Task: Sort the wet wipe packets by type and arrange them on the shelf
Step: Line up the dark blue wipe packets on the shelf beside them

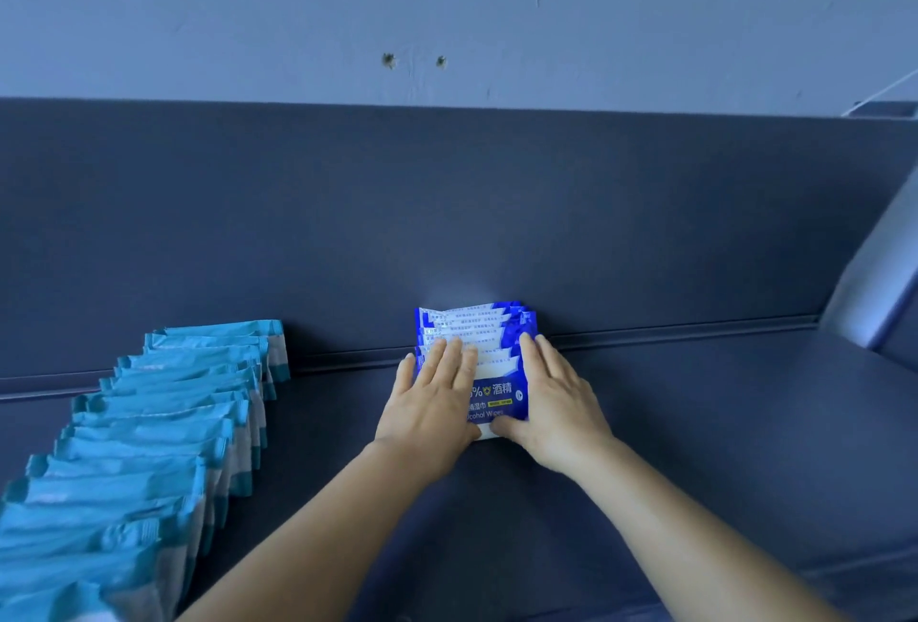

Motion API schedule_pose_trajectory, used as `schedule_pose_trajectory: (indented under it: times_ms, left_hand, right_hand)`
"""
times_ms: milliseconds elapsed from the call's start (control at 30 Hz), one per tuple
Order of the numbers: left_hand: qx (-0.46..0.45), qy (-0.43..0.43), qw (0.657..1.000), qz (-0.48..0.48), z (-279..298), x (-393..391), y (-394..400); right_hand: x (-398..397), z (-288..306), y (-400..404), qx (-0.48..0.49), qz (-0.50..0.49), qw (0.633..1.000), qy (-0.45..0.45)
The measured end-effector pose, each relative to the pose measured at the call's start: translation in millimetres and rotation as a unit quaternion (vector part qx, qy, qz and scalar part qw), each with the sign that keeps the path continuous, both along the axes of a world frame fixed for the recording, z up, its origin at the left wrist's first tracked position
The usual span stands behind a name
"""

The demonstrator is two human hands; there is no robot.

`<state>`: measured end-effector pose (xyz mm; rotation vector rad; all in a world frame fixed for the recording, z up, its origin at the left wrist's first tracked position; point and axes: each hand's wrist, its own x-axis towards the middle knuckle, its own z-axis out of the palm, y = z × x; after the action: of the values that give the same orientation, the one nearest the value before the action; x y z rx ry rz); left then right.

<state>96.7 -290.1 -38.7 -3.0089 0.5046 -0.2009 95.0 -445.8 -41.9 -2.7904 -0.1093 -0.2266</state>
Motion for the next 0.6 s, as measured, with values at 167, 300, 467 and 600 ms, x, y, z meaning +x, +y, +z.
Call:
schedule_pose_trajectory:
  times_ms: [167, 300, 467, 600]
  left_hand:
    - [0.049, -0.017, 0.998, -0.028, 1, -12, -5]
    - [0.062, -0.016, 0.997, -0.053, 4, -27, -6]
    - [0.036, -0.009, 0.995, -0.097, 12, -62, -11]
    - [-0.009, -0.010, 0.987, -0.160, 17, -106, -27]
  right_hand:
    - [-21, 2, 1, -0.008, -0.011, 1.000, 0.003]
    - [-51, 7, -2, -0.025, -0.026, 0.999, -0.002]
    - [-105, 15, -12, -0.055, -0.068, 0.996, -0.007]
    - [-160, 11, -21, -0.072, -0.121, 0.990, 0.001]
